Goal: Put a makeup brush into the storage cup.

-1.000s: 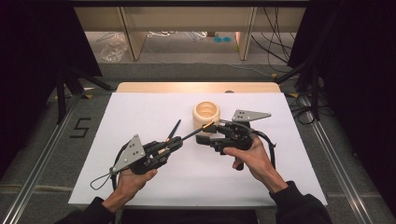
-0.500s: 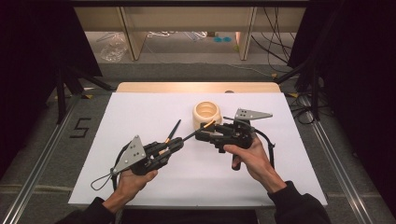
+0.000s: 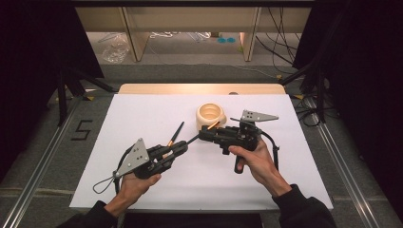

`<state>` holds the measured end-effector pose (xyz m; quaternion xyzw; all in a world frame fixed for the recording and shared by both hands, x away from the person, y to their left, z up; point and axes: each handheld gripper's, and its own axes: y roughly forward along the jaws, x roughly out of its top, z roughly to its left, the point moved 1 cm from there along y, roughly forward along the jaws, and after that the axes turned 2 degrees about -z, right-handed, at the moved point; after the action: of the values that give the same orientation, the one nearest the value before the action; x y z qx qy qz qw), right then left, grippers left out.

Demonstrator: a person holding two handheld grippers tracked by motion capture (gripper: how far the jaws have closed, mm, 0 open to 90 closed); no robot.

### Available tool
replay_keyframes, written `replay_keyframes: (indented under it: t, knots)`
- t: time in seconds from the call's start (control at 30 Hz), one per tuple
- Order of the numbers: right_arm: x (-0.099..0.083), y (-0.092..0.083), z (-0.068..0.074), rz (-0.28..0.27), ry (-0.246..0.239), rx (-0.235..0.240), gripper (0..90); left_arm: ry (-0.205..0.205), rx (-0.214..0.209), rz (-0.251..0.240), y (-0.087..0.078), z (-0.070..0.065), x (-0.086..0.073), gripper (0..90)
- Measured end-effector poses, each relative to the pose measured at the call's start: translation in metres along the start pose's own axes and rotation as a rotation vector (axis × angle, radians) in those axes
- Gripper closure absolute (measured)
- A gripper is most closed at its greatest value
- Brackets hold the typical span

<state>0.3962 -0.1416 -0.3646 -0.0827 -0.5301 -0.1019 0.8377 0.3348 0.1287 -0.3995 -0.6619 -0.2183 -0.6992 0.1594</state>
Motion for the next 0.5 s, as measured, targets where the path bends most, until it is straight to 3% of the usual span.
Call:
replay_keyframes:
  t: [0.5]
  knots:
    - [0.0027,-0.0003,0.0055,-0.021,-0.006,0.057,81.4,0.008,-0.027,0.052,0.0028,-0.0008,-0.0054,84.6]
